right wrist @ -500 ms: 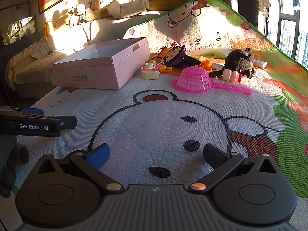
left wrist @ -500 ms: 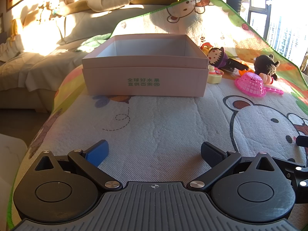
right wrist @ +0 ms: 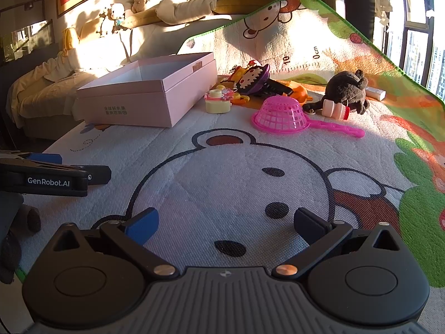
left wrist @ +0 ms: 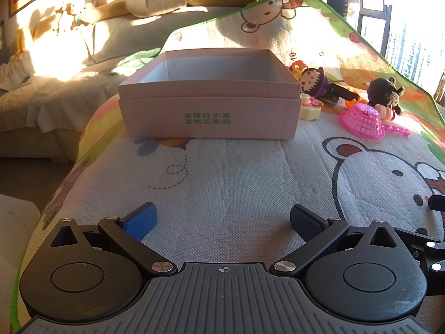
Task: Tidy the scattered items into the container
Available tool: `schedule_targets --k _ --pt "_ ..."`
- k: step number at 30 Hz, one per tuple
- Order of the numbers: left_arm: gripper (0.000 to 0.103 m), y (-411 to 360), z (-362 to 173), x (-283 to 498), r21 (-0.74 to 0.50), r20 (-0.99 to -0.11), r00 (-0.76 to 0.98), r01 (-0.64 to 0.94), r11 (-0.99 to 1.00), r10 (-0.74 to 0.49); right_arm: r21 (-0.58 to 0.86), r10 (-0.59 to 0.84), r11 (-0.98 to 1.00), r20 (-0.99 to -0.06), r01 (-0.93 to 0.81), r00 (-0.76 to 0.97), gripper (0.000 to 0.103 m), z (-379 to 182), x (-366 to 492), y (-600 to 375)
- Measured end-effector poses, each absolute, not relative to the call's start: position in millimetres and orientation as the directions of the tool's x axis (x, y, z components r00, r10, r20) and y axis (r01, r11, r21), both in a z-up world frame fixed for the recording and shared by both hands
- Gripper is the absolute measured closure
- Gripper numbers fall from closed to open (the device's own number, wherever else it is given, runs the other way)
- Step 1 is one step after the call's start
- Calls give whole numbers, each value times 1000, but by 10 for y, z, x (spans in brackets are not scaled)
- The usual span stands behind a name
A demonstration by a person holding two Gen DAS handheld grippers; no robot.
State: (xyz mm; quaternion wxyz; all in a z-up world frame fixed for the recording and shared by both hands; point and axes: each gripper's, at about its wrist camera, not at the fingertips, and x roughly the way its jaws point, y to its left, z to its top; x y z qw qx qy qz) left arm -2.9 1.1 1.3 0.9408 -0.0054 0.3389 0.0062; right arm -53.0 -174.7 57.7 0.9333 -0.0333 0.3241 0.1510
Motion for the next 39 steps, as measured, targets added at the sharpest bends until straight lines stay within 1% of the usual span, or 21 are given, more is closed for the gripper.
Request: schedule_targets --k 29,39 --pt "0 22 11 -30 -20 -634 774 -19 1000 2 15 248 952 -620 -305 745 0 575 -527 -1721" --pt "0 3 -7 -31 2 -638 770 -21 1000 18 3 235 954 -625 -299 744 0 577 -519 -1699"
